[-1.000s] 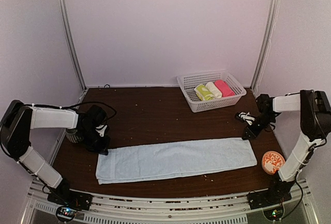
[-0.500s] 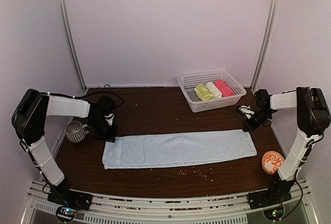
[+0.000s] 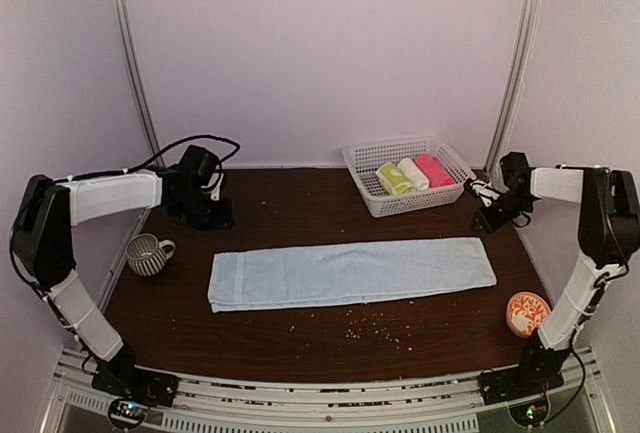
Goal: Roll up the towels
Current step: Move the towel to the center of the board, then pick up the towel from the center of the board, then fold the towel at the center of the board.
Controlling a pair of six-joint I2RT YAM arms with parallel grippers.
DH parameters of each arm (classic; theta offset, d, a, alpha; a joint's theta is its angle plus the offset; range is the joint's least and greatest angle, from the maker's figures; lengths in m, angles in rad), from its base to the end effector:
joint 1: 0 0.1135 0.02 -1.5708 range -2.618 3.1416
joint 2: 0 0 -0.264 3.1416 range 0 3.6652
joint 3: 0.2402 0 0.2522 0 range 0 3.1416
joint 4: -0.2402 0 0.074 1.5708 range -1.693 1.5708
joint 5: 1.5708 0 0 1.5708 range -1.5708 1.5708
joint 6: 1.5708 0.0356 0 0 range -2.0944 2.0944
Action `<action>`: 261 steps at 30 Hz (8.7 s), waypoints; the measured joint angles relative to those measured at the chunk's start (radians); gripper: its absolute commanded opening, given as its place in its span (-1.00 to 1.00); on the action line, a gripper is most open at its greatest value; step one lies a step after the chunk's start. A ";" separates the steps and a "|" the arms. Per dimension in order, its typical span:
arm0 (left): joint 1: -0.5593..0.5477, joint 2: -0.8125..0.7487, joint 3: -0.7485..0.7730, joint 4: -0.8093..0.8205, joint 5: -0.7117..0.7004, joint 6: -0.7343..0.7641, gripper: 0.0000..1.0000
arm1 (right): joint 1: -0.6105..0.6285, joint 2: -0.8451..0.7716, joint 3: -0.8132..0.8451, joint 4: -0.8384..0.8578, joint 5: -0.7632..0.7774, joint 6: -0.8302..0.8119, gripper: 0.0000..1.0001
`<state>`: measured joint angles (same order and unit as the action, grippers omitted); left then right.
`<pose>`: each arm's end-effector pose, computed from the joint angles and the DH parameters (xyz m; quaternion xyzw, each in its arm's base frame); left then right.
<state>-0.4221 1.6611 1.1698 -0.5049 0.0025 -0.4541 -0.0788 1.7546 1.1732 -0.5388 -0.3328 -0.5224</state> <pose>0.3171 -0.1425 0.2218 -0.0150 0.9589 -0.1213 0.2561 0.3526 -0.0162 0.1918 -0.2476 0.9296 0.0890 0.2582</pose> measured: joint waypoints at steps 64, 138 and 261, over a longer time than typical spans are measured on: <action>-0.125 -0.091 -0.305 0.337 0.183 0.071 0.07 | -0.132 0.142 0.208 -0.191 -0.052 0.087 -0.20; -0.153 -0.037 -0.299 0.225 0.071 0.082 0.02 | -0.154 0.055 0.264 -0.399 -0.155 0.098 -1.00; -0.154 -0.200 -0.616 0.451 0.212 -0.034 -0.41 | 1.005 0.754 0.977 0.146 -0.365 0.974 -0.99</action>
<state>-0.5762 1.4609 0.5541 -0.0536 0.2142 -0.4885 0.9260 2.5084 2.1498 -0.3931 -0.6983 0.4519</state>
